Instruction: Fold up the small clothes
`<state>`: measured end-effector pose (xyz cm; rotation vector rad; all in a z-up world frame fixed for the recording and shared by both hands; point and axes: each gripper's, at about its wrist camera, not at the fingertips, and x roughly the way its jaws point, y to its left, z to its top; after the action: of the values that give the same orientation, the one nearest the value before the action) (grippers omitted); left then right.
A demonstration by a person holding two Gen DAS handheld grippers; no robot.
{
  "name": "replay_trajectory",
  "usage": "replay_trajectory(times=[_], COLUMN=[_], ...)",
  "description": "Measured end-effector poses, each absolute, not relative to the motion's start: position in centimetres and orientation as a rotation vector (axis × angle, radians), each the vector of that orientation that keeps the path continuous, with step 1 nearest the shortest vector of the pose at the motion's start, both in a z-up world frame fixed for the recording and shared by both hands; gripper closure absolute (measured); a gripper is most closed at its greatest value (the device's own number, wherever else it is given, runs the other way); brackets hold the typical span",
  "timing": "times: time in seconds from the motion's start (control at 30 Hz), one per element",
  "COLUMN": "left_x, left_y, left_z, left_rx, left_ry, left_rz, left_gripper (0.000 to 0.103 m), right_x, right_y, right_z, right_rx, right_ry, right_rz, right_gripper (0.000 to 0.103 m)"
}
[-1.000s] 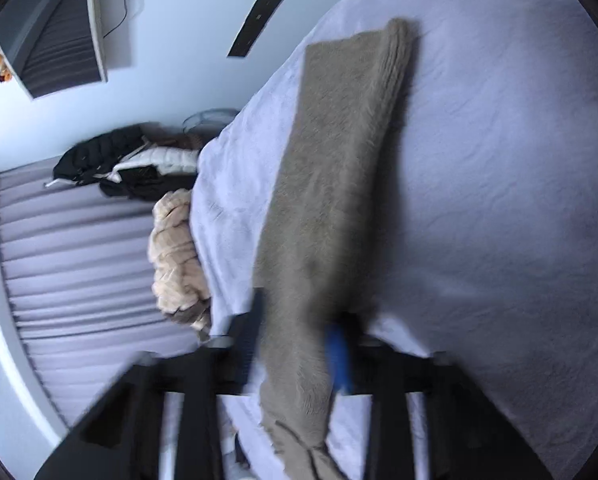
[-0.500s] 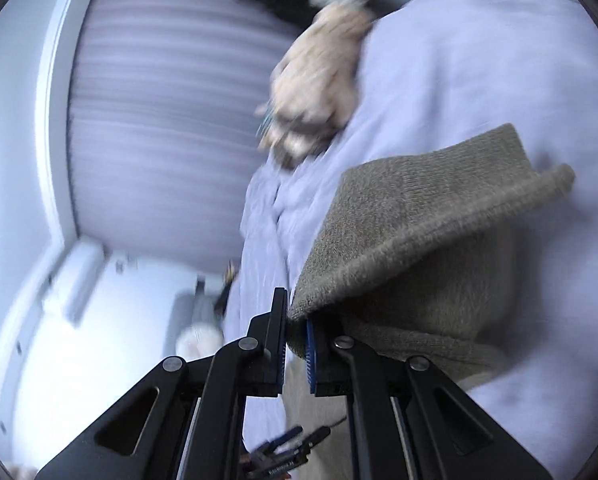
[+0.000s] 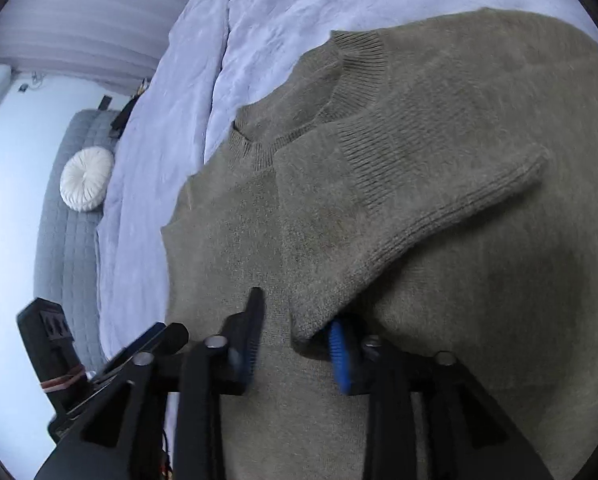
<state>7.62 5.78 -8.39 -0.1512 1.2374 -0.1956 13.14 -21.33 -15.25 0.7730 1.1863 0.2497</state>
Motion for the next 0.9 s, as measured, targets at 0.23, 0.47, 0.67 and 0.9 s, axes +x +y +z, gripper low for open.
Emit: replay_trajectory(times=[0.23, 0.47, 0.67, 0.9], left_x=[8.6, 10.3, 10.9, 12.2], left_y=[7.2, 7.4, 5.0, 3.8], left_z=[-8.4, -10.3, -10.4, -10.8], left_rx=[-0.341, -0.539, -0.500, -0.516], left_ry=[1.218, 1.269, 1.280, 1.276], left_rz=[-0.314, -0.424, -0.469, -0.459], left_gripper=[0.002, 0.002, 0.002, 0.002], right_x=[14.4, 13.2, 8.8, 1.6], right_y=[-23.7, -14.1, -16.9, -26.7], right_z=[-13.6, -13.1, -15.1, -16.1], right_rx=[0.819, 0.476, 0.639, 1.024], right_ry=[1.064, 1.231, 1.278, 1.136], right_rz=[0.183, 0.470, 0.372, 0.093], right_gripper=[0.079, 0.077, 0.046, 0.046])
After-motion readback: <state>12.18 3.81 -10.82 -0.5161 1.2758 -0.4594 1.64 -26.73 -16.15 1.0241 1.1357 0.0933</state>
